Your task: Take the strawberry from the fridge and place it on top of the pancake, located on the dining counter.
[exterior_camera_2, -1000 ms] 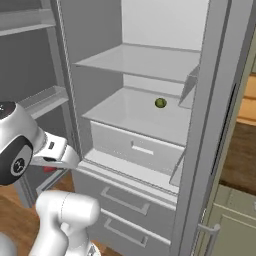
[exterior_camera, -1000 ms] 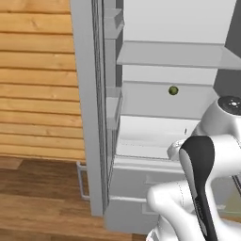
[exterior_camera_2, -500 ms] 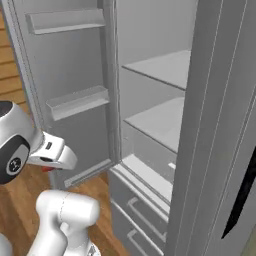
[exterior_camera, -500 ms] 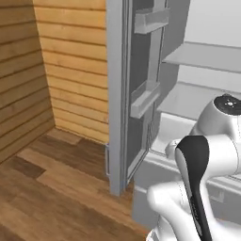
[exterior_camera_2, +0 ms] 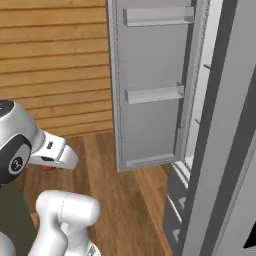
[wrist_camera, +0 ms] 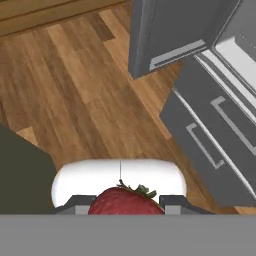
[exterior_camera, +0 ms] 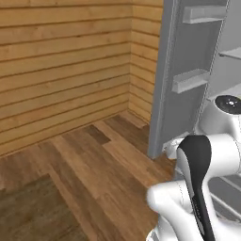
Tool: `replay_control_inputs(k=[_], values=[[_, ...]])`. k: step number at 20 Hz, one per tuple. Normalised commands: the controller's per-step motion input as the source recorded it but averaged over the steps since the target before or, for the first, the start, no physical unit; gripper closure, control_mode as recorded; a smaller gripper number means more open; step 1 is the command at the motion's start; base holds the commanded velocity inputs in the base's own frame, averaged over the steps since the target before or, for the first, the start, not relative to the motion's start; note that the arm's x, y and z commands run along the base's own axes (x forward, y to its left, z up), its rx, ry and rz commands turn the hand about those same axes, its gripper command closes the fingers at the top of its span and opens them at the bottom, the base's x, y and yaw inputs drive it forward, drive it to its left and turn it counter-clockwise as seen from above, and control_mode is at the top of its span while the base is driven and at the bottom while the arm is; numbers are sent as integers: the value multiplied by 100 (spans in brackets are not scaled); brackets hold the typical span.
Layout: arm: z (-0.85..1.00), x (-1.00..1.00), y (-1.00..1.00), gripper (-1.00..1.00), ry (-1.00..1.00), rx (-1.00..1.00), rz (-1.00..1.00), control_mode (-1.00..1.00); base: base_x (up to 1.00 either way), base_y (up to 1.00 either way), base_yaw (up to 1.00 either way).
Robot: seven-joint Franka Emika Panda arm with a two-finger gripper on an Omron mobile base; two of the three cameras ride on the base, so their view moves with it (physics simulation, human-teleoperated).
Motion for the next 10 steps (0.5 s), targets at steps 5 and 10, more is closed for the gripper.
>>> replay_control_inputs(k=[5,10], values=[[0,0,0,100,0,0,0,100,-38,45,74],[0,0,0,100,0,0,0,100,5,17,46]])
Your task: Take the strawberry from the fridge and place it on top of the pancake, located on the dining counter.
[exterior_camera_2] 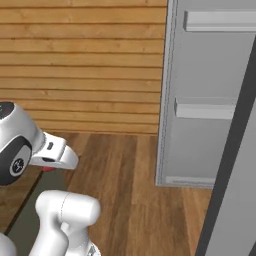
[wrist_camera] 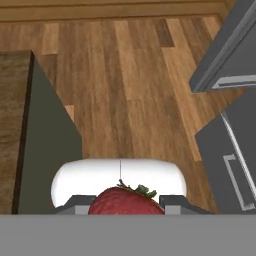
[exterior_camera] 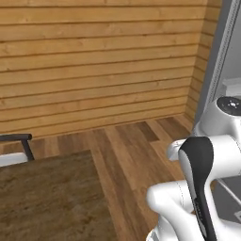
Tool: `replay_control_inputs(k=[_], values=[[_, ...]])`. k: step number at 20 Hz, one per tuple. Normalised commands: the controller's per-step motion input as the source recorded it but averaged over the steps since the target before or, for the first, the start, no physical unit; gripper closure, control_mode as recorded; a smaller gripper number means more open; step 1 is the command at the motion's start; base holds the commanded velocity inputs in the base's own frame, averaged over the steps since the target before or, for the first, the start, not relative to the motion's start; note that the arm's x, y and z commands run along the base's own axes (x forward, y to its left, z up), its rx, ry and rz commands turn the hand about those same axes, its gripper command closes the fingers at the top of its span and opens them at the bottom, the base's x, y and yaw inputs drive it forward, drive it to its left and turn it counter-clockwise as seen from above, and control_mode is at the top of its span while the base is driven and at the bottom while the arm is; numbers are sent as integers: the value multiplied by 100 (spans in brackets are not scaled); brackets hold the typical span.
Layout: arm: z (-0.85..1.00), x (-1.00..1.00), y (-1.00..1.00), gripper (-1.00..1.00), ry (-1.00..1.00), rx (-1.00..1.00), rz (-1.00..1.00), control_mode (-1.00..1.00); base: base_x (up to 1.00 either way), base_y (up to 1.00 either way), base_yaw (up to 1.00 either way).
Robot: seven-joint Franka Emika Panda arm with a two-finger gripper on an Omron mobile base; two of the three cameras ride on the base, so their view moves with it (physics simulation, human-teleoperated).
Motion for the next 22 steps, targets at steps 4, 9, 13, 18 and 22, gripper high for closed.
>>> replay_control_inputs(k=[4,9,13,18,22], values=[[0,0,0,100,0,0,0,100,84,26,3],[0,0,0,100,0,0,0,100,100,31,-1],[0,0,0,100,0,0,0,100,100,1,-4],[0,0,0,100,0,0,0,100,89,-30,0],[0,0,0,100,0,0,0,100,79,18,0]])
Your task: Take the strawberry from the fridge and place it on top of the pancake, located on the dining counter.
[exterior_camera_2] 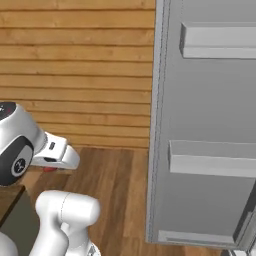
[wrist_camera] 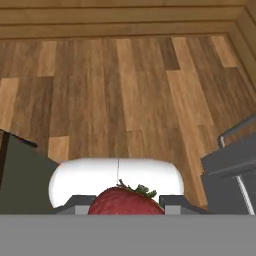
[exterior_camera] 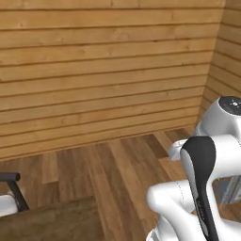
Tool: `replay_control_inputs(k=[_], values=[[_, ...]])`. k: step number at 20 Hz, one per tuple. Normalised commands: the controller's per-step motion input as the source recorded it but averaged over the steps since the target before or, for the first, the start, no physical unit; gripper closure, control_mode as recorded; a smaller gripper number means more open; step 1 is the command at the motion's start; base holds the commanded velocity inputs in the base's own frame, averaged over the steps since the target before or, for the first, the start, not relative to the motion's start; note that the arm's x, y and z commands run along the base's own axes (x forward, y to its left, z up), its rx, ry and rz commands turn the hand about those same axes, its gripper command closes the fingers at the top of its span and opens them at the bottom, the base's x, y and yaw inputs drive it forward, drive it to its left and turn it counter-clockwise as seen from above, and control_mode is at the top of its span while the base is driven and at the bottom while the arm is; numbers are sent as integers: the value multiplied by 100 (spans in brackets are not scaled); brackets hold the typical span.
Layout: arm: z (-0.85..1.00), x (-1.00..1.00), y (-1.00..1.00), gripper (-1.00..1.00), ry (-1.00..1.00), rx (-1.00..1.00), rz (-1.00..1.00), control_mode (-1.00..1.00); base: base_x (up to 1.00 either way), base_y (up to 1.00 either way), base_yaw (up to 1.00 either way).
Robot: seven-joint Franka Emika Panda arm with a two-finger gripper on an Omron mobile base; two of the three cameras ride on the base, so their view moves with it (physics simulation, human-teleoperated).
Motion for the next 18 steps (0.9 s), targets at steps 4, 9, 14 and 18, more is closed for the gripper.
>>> replay_control_inputs(k=[4,9,14,18], values=[[0,0,0,100,0,0,0,100,98,23,0],[0,0,0,100,0,0,0,100,100,23,0],[0,0,0,100,0,0,0,100,100,31,0],[0,0,0,100,0,0,0,100,100,36,1]])
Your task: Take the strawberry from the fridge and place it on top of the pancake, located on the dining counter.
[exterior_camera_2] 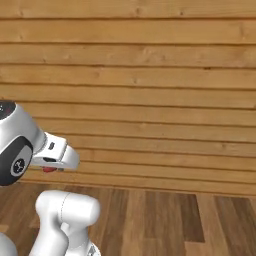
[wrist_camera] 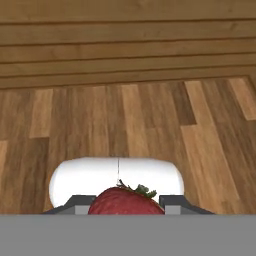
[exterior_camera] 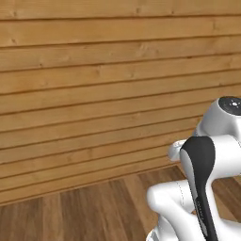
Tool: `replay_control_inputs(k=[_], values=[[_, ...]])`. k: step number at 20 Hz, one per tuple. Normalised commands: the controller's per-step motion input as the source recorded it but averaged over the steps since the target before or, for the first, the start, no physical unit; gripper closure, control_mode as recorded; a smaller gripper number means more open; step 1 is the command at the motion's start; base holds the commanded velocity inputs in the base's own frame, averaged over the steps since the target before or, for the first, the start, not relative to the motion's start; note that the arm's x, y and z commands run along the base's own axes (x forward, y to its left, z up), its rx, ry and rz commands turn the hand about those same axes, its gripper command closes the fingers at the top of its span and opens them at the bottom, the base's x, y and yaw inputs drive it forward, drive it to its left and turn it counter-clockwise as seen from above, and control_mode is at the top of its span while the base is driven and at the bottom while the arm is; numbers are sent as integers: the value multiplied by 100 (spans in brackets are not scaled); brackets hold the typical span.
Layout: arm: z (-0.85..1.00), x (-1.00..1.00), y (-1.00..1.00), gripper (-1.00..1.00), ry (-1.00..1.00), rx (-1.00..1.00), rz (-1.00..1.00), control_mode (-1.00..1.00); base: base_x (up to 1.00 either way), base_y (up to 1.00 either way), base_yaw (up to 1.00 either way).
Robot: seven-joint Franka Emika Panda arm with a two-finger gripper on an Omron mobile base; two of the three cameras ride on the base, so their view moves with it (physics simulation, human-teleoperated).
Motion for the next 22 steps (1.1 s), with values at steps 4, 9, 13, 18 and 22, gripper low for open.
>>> replay_control_inputs(k=[4,9,13,18,22], values=[[0,0,0,100,0,0,0,100,100,52,11],[0,0,0,100,0,0,0,100,100,73,29],[0,0,0,100,0,0,0,100,97,42,62],[0,0,0,100,0,0,0,100,54,8,88],[0,0,0,100,0,0,0,100,37,0,97]])
